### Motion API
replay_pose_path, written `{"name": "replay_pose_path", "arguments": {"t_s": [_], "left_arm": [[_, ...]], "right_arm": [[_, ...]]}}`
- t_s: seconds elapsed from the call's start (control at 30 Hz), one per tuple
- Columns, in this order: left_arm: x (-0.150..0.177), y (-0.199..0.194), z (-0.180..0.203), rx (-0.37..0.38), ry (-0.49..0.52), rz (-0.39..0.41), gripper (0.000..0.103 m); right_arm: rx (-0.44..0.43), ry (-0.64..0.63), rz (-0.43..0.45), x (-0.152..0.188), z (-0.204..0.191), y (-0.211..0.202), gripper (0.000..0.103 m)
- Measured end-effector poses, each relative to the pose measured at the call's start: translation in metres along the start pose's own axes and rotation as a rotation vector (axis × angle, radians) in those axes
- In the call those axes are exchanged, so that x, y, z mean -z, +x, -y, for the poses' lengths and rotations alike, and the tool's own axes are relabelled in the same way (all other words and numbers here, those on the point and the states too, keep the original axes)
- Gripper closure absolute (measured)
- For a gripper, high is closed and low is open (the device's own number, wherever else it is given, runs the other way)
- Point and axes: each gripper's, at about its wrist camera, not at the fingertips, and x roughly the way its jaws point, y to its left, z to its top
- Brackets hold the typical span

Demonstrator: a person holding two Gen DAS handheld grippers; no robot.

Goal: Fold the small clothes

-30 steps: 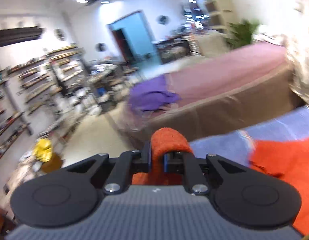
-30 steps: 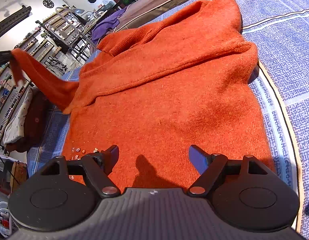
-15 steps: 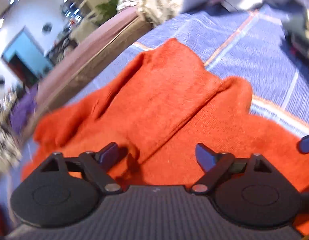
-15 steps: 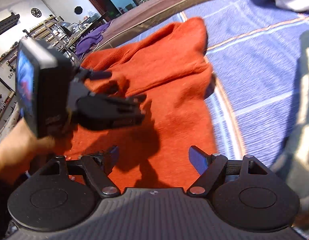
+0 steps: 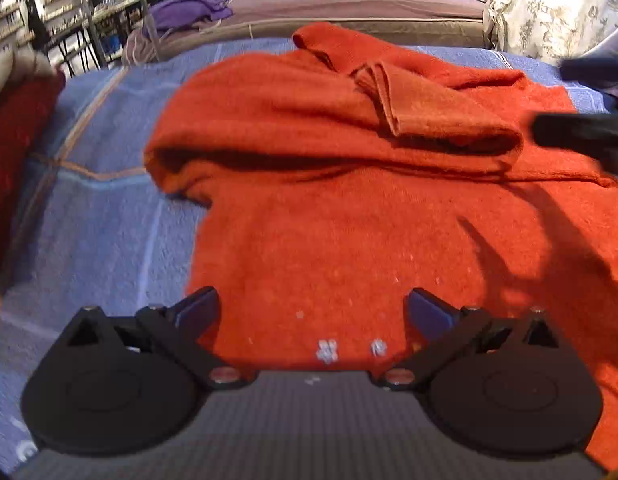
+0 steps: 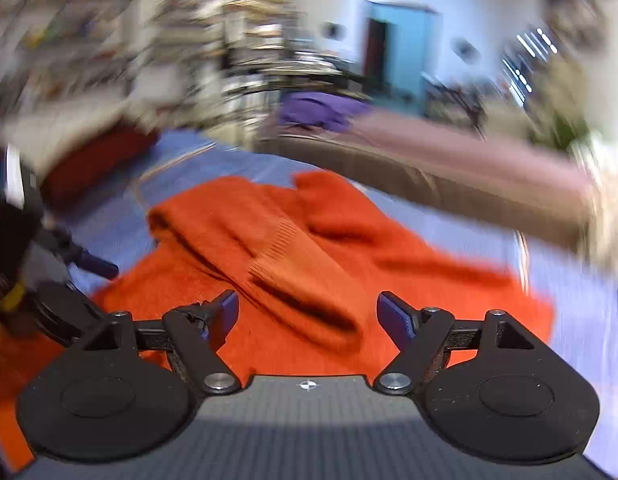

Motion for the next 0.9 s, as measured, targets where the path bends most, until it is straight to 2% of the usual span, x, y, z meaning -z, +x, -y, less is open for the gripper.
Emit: {"name": "replay_pose_path", "arguments": {"t_s": [0.07,0.1,0.2,0.3,0.37,0.4,0.43,0.53,0.63,0.7,0.73,0.9], "left_arm": [[0.008,0.003,0.0,-0.003,-0.007,-0.002,0.0],[0.009,0.003,0.0,-0.003,-0.009,0.008,0.0],[0.007,0.006,0.002,0.006,-0.021,0.008,0.0],[0.005,0.01,0.003,0.014,-0.029,0.002,0.0],[0.003,0.015,0.004,0.014,-0.035,0.002,0.0],[0.004,0.015,0.006,0.011,-0.031,0.003,0.0],[0.003,0.015,0.006,0.009,-0.028,0.004,0.0],[0.004,0.015,0.005,0.012,-0.045,0.003,0.0],[0.005,0.013,0.006,0.006,-0.055,-0.001,0.0],[0.004,0.014,0.008,0.0,-0.056,-0.007,0.0],[0.003,0.014,0.008,-0.001,-0.056,-0.01,0.0],[0.0,0.015,0.009,-0.006,-0.052,-0.028,0.0]], "right_arm": [[0.012,-0.156,-0.022,-0.01,-0.015,0.028,0.023],[0.006,-0.198,-0.046,-0.013,-0.02,0.042,0.037],[-0.003,-0.252,-0.11,-0.014,-0.029,0.073,0.038],[0.04,-0.31,-0.133,-0.011,-0.035,0.09,0.039],[0.063,-0.318,-0.146,-0.009,-0.032,0.097,0.049],[0.073,-0.299,-0.15,-0.009,-0.028,0.095,0.073],[0.081,-0.253,-0.136,-0.01,-0.021,0.089,0.094],[0.136,0.046,-0.036,-0.014,0.019,0.059,0.095],[0.244,0.442,0.024,0.009,0.078,0.02,0.095],[0.318,0.632,0.018,0.039,0.106,-0.001,0.095],[0.341,0.681,0.002,0.054,0.115,-0.007,0.096],[0.318,0.93,-0.112,0.115,0.137,-0.003,0.096]]}}
